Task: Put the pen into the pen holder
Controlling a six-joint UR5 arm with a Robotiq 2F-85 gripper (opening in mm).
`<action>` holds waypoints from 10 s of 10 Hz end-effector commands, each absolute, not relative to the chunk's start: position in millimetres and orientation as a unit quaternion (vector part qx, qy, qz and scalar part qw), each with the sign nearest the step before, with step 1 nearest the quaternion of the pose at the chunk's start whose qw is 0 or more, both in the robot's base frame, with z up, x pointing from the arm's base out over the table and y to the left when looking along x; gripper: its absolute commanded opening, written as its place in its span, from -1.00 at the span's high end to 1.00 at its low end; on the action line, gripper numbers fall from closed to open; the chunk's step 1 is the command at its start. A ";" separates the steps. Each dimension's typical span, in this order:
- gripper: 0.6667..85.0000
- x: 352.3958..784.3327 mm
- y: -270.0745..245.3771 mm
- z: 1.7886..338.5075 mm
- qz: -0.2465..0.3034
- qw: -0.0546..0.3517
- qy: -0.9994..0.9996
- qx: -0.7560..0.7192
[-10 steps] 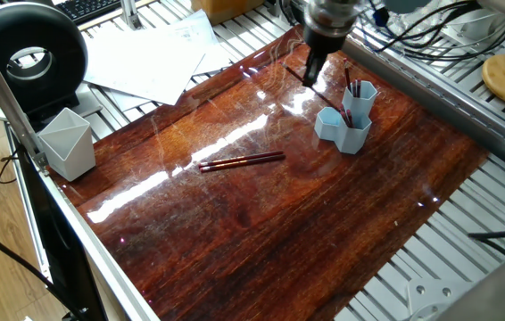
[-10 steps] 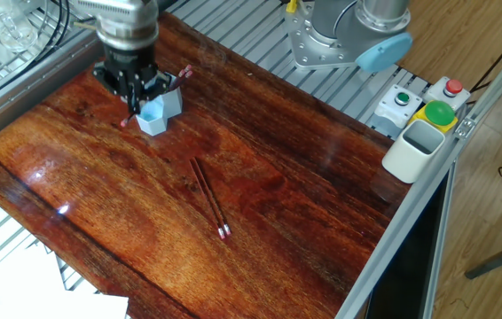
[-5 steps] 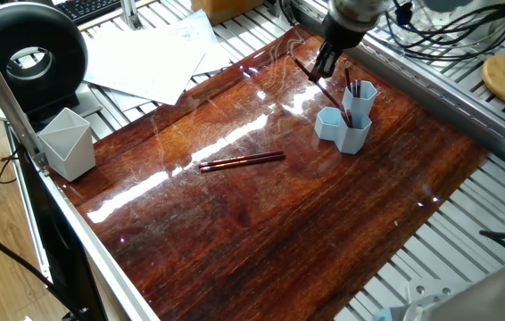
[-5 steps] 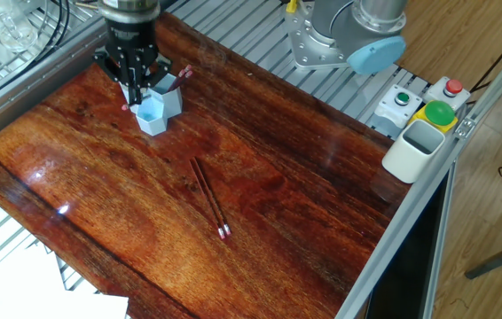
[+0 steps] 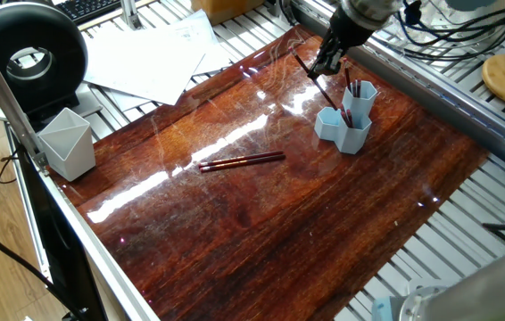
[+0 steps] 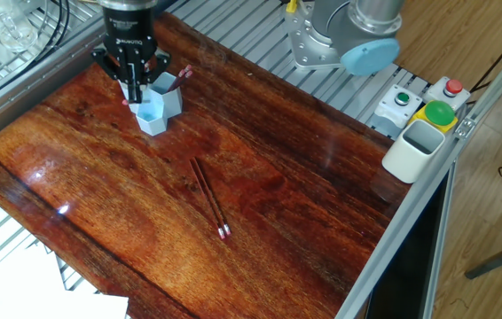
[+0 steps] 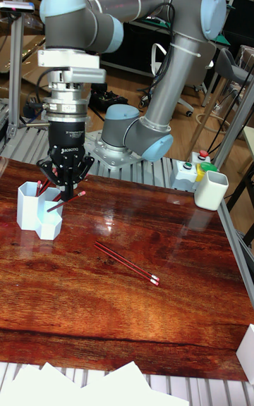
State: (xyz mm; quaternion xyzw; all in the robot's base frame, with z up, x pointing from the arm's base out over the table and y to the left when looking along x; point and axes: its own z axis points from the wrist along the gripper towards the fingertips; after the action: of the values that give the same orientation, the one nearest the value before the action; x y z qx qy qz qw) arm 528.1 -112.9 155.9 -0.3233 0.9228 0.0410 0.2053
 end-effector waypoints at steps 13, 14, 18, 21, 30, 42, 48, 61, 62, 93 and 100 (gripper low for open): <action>0.99 502.0 -118.6 148.3 0.107 0.262 0.872 -0.401; 0.99 501.1 -118.6 148.4 0.108 0.261 0.870 -0.404; 0.99 503.3 -116.9 144.0 0.117 0.268 0.858 -0.422; 0.99 503.8 -112.3 144.0 0.128 0.273 0.851 -0.429; 0.99 506.7 -113.8 136.4 0.135 0.286 0.840 -0.440; 0.99 507.8 -116.4 131.1 0.136 0.292 0.835 -0.445; 0.99 508.4 -120.1 126.9 0.134 0.294 0.833 -0.449; 0.99 502.5 -131.7 118.6 0.125 0.272 0.847 -0.440; 0.99 502.6 -131.7 118.5 0.126 0.271 0.848 -0.438; 0.53 498.6 -144.1 106.8 0.124 0.251 0.876 -0.393; 0.49 497.8 -151.0 104.3 0.110 0.240 0.880 -0.395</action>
State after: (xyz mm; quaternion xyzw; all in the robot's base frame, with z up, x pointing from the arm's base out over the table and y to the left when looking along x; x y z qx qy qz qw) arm 495.7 -146.9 102.3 -0.3975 0.8777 0.1174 0.2406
